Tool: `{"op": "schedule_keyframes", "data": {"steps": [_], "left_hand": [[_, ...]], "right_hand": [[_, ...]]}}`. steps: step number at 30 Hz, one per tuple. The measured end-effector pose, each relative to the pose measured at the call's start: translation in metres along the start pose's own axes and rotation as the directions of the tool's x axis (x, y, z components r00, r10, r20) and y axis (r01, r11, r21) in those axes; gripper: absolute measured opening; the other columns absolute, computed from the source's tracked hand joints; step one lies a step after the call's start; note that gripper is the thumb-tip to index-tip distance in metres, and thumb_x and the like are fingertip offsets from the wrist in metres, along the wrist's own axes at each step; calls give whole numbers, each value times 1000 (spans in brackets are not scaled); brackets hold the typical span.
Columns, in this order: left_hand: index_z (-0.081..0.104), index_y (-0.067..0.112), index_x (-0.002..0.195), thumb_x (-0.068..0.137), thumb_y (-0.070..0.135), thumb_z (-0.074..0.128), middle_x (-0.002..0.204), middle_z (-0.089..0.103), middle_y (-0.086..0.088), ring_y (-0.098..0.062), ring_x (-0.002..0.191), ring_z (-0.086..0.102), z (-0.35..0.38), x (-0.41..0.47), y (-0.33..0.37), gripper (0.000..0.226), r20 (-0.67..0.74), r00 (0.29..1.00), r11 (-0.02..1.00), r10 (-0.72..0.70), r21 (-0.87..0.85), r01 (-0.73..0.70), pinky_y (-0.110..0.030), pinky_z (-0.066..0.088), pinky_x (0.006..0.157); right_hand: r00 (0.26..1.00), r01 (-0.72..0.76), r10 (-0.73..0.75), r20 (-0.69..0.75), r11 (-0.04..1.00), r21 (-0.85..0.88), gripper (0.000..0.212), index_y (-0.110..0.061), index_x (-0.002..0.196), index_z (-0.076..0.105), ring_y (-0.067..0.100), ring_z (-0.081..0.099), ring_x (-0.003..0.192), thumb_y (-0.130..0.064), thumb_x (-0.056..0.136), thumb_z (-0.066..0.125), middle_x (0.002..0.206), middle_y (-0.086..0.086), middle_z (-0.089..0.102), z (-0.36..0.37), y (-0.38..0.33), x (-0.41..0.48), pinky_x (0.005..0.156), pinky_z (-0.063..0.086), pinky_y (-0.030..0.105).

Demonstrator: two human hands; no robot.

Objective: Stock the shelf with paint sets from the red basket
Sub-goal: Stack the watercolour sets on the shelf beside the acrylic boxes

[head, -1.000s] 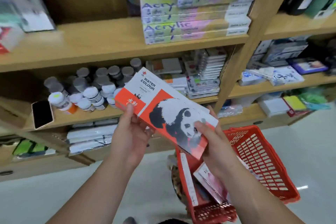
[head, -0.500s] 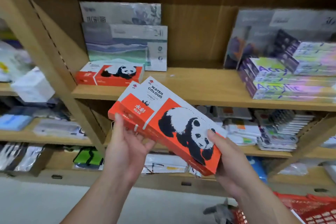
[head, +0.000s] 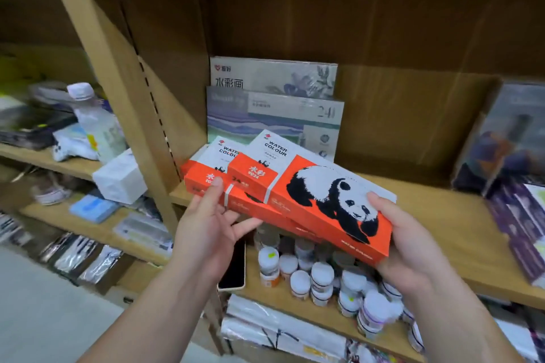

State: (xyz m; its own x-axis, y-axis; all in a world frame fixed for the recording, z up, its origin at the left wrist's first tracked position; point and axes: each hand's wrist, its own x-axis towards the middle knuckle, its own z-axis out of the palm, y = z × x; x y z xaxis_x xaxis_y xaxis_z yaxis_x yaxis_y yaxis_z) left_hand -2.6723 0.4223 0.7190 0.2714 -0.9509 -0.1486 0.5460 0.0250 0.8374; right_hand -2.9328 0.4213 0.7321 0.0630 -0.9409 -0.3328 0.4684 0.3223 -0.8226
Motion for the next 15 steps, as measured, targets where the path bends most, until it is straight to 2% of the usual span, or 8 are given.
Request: {"op": "schedule_keyframes", "data": {"steps": [4,7,13,15], "left_hand": [[58,14,141,104,42,52,125,73,-16,-33,109,74,-6,33,13,46,-103,993,999,50,-5,-50,-52,64,72],[59,12,139,106,41,51,115,78,-12,-26,92,79,-9,55,21,45,-162,986,1000,27,-9,-28,-43,63,61],[59,9,135,107,37,51,112,77,-17,-33,97,78,-15,86,25,41,-204,978,998,-53,-51,44,-48,65,63],[60,9,133,106,40,53,107,79,-15,-31,92,79,-17,93,26,41,-204,978,998,-51,-42,43,-46,65,65]], "right_hand": [[1000,13,-13,3,997,82,27,-10,115,73,24,80,83,-26,100,56,107,14,80,-1,-20,27,65,66,40],[999,28,-25,-32,997,74,28,-11,120,71,25,79,92,-27,100,59,110,12,79,0,-23,44,72,65,44],[997,41,-36,-71,997,61,23,-12,114,72,22,80,78,-24,100,59,103,11,81,9,-26,56,58,65,38],[996,46,-41,-78,997,57,22,-12,113,72,22,80,77,-24,99,60,101,11,81,11,-26,56,57,65,38]]}}
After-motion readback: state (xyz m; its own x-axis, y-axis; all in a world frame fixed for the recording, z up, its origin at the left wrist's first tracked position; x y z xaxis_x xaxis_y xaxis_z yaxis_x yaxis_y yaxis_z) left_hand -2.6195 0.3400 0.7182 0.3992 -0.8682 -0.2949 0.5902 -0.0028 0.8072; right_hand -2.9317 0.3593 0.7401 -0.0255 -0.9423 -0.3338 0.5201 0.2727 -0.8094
